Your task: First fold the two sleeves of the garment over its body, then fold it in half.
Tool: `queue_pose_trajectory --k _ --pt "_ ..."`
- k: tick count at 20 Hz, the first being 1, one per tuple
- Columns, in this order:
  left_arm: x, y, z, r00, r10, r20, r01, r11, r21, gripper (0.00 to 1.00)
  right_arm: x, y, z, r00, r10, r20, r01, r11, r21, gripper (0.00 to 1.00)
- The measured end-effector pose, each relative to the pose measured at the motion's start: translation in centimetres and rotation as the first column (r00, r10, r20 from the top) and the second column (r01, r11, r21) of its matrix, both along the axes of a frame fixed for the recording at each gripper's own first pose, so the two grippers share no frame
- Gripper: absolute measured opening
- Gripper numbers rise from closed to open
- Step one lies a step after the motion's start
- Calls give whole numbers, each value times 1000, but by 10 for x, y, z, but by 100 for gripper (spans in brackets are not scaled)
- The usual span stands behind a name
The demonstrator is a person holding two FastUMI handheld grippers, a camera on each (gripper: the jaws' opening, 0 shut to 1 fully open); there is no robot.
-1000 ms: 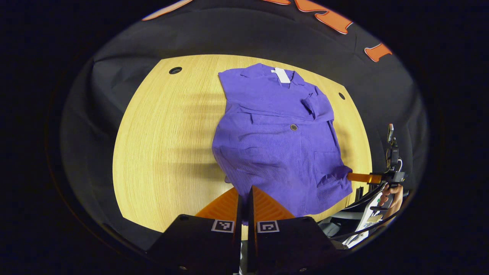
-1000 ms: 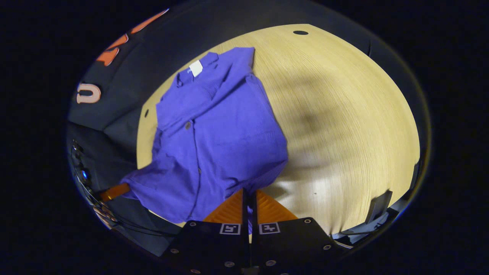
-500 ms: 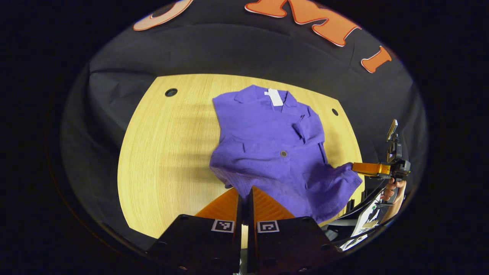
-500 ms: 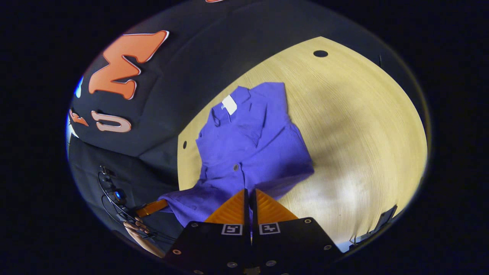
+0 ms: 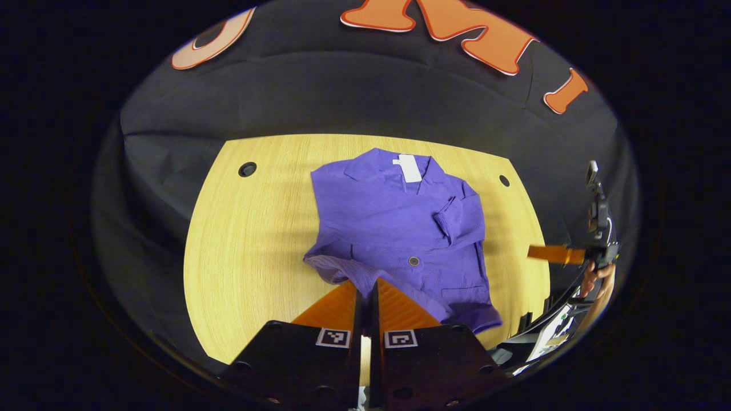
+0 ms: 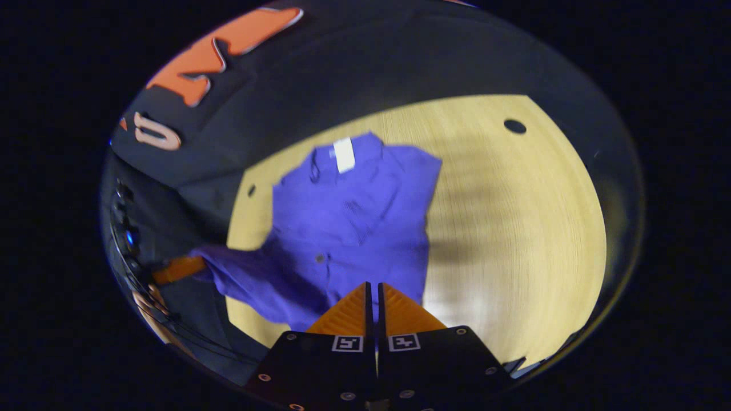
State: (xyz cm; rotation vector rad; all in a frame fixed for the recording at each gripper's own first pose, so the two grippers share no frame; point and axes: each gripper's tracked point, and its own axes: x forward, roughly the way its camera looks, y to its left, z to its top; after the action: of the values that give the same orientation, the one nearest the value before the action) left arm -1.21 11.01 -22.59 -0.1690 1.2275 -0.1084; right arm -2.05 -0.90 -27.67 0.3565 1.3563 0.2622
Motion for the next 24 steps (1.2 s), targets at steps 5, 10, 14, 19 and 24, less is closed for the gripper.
queue_pose_trajectory --k 5,10,14,19,24 --pt "-1 13 -7 1000 13 -15 -13 1000 12 8 -49 13 -32 975 210 -71 -209 978 25 35" --pt "-16 20 -15 999 31 -23 -31 1000 7 8 -112 4 -72 971 67 -231 -73 997 -16 64" --pt "-33 25 -25 999 32 -35 -32 999 8 8 -149 11 -98 959 -50 -280 35 998 -57 88" --pt "-53 28 -30 999 21 -49 -20 1000 10 8 -160 28 -118 958 -115 -261 82 988 -133 89" --pt "-58 29 -29 998 36 -44 -36 999 -8 8 -150 10 -128 976 -112 -185 51 952 -303 29"
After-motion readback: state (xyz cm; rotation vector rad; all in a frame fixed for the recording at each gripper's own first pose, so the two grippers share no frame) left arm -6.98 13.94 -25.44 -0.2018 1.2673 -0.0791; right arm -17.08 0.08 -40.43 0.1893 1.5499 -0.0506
